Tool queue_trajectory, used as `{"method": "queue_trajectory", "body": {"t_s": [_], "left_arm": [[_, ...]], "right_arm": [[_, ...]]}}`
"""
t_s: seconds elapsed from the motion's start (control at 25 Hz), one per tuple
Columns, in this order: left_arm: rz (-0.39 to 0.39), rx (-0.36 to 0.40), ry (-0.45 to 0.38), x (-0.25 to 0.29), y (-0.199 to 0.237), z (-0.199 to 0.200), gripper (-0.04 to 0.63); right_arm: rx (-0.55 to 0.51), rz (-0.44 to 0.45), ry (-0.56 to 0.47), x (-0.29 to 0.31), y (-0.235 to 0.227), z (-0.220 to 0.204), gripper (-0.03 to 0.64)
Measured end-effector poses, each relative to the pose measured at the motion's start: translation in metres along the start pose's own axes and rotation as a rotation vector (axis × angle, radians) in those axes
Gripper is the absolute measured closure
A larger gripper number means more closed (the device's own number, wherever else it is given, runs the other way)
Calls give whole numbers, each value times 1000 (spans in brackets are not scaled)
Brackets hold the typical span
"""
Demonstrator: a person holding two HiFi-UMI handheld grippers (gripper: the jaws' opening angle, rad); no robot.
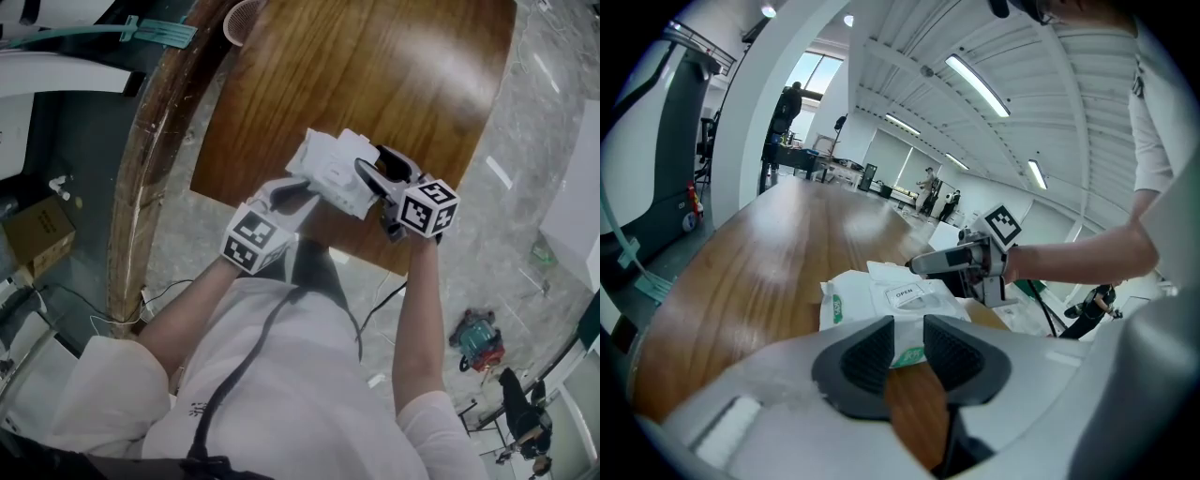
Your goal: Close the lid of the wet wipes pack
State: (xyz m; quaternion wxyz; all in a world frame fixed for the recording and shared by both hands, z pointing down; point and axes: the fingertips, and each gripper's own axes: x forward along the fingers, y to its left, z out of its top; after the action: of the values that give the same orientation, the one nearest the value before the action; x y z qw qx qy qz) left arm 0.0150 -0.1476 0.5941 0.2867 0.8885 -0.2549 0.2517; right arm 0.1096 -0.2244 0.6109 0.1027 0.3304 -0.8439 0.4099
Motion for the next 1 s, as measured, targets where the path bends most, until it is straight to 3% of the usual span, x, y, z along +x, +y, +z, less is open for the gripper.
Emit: {"method": "queue_trajectory", "body": {"t_s": [0.48,1.0], "left_arm": [[11,20,-28,-8,-2,5,494],[-5,21,-21,-8,-12,2,494]], "right_arm": [[-51,-10,-35,-9,8,6,348],[-106,46,-86,-22,38,20,364]]}}
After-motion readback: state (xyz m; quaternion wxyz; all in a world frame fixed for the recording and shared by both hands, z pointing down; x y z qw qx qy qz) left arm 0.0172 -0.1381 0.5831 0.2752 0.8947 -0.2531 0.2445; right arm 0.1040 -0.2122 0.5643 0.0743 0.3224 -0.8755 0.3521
